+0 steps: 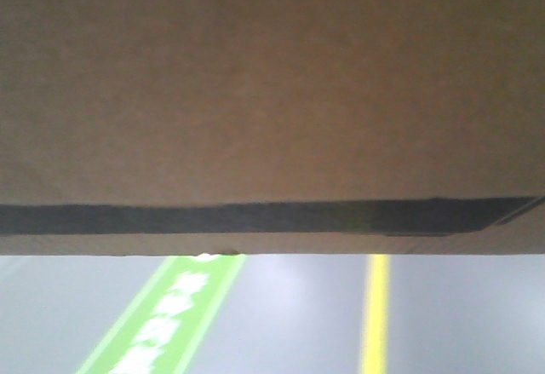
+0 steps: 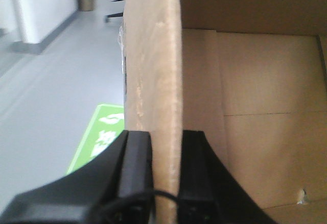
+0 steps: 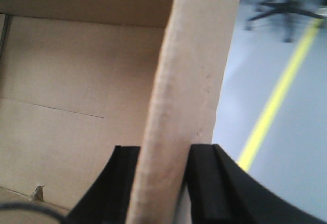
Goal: Grab box from left shelf to table start
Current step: 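Hold the box with both grippers while the base turns and drives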
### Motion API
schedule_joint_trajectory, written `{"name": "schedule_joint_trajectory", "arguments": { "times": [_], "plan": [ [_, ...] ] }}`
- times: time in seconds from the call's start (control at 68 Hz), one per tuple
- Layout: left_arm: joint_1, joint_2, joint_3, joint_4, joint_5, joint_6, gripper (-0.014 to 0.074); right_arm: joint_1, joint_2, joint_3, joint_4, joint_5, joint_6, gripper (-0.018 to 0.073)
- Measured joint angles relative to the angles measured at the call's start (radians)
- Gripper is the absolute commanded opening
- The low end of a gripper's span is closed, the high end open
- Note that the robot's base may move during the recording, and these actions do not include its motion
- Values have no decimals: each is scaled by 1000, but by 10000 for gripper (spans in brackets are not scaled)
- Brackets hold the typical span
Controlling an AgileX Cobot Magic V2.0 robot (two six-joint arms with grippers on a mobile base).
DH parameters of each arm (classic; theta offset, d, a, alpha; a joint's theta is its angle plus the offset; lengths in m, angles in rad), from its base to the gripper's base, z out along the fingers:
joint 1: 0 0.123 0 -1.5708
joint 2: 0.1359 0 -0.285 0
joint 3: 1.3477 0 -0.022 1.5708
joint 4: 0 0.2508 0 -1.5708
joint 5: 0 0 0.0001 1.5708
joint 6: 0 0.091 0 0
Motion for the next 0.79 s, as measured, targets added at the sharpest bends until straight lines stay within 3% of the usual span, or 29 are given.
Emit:
{"name": "schedule_joint_trajectory", "arguments": {
  "times": [0.794],
  "plan": [
    [0, 0, 0, 0, 0, 0, -93, 0, 0, 0, 0, 0, 0, 62]
  ]
}}
